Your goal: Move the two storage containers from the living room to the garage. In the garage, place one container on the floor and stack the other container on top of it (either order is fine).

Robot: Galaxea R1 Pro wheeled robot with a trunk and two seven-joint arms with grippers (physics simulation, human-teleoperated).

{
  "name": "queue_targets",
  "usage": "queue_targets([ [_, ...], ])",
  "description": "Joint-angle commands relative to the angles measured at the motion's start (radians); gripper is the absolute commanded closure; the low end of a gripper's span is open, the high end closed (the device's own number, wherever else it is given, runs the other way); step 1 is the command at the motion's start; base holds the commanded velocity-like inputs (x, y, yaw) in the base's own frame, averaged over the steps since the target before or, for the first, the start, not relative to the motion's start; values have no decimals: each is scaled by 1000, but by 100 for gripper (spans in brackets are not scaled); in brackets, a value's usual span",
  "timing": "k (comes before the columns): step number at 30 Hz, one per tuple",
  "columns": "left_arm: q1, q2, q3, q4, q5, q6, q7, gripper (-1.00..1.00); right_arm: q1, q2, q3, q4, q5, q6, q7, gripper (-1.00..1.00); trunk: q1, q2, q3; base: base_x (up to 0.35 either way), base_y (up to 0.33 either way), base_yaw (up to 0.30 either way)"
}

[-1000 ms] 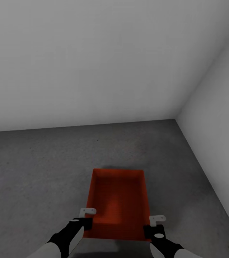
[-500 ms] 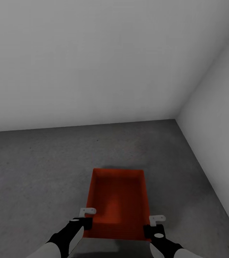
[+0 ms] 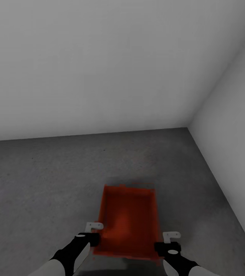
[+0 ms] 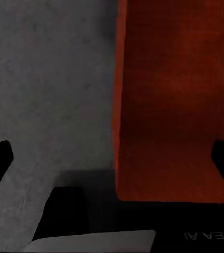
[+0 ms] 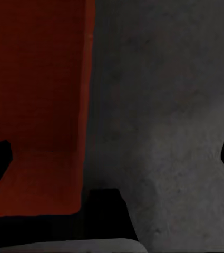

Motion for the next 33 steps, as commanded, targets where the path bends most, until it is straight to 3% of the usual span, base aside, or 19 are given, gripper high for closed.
queue_targets([
  [1,0,1,-9,-2,10,5,7,-100,0,0,8,0,-11,-4,-3,-100,0,0,-1,0,0,0],
  [33,0,3,-9,-5,11,6,6,-100,0,0,8,0,-11,-3,-3,-100,0,0,-1,0,0,0],
])
